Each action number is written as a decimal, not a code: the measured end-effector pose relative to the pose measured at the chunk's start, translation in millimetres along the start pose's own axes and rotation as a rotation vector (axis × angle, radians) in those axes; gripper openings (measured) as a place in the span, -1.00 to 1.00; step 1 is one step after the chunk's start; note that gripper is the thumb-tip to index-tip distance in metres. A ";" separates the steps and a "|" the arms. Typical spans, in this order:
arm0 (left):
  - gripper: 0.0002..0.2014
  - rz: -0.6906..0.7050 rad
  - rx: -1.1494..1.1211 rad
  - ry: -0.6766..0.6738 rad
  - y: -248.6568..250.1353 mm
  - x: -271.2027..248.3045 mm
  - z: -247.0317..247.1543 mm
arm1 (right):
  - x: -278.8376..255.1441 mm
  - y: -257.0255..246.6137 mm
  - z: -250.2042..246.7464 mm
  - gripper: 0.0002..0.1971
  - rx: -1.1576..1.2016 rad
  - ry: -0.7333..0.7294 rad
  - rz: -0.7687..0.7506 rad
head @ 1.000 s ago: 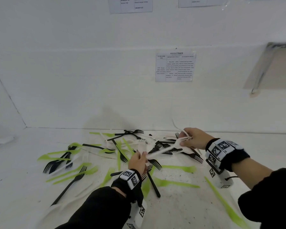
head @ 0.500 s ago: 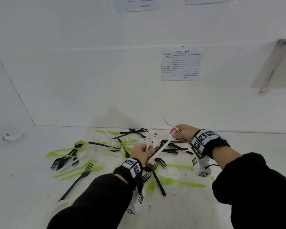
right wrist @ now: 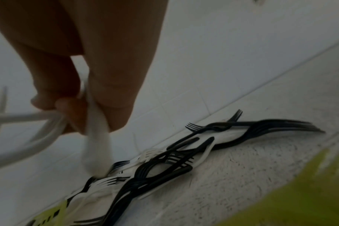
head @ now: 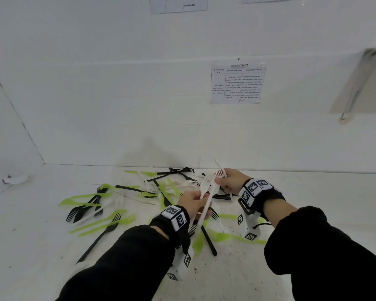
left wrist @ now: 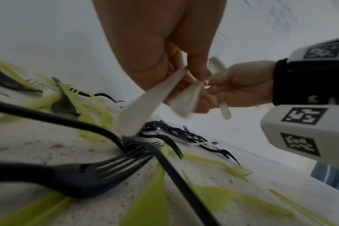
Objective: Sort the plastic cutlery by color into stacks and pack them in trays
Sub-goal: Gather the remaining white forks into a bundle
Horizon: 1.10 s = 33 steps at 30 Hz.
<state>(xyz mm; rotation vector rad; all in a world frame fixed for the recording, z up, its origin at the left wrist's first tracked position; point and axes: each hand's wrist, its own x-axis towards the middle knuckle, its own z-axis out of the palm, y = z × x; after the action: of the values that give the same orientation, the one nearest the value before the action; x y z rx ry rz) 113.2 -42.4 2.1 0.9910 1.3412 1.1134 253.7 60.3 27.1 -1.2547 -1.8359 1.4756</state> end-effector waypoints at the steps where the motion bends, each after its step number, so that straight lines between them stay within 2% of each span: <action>1: -0.85 0.001 0.001 0.013 -1.3 0.4 -0.1 | 0.6 1.8 -0.1 -0.78 0.080 -0.003 0.014; 5: -0.76 -0.044 0.094 0.161 -1.2 4.8 -0.7 | -3.2 0.0 2.6 -0.75 0.152 0.043 -0.028; 8: -0.69 -0.091 0.133 0.166 4.5 4.5 5.3 | -3.2 -2.6 8.6 -0.78 0.161 0.075 -0.057; 11: -0.66 -0.119 0.066 0.154 7.5 7.1 12.3 | -0.3 -2.2 16.3 -0.83 -0.004 0.140 -0.079; 14: -0.66 -0.160 -0.042 0.125 8.8 5.3 17.4 | 2.1 -0.3 24.1 -0.97 -0.112 0.196 -0.075; 17: -0.62 -0.131 -0.014 0.119 4.6 3.6 21.7 | -0.2 -1.4 31.8 -0.83 -0.095 0.217 -0.048; 20: -0.67 -0.120 -0.068 0.118 1.5 1.1 24.1 | -1.7 -5.6 39.5 -0.71 -0.128 0.255 0.064; 22: -0.71 -0.089 -0.069 0.195 1.1 3.3 22.7 | -2.7 -7.4 42.8 -0.62 -0.188 0.287 0.126; 25: -0.72 -0.040 -0.070 0.282 2.7 8.5 18.1 | -10.4 -7.1 49.9 -0.75 -0.196 0.164 0.174; 28: -0.67 -0.042 -0.042 0.281 3.9 11.6 16.0 | -15.2 -1.4 64.0 -0.71 -0.083 0.046 0.226; 31: -0.65 -0.024 0.098 0.314 -0.8 13.7 16.4 | -15.5 -1.1 73.0 -0.66 -0.191 0.059 0.211; 33: -0.64 -0.012 0.103 0.318 -5.2 15.2 17.4 | -18.7 -1.7 72.1 -0.64 -0.278 0.113 0.180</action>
<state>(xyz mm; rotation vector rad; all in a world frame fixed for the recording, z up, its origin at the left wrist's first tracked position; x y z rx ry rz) 129.6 -27.3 -6.0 0.9036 1.6704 1.2402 203.9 7.7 9.5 -1.6389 -1.9423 1.2364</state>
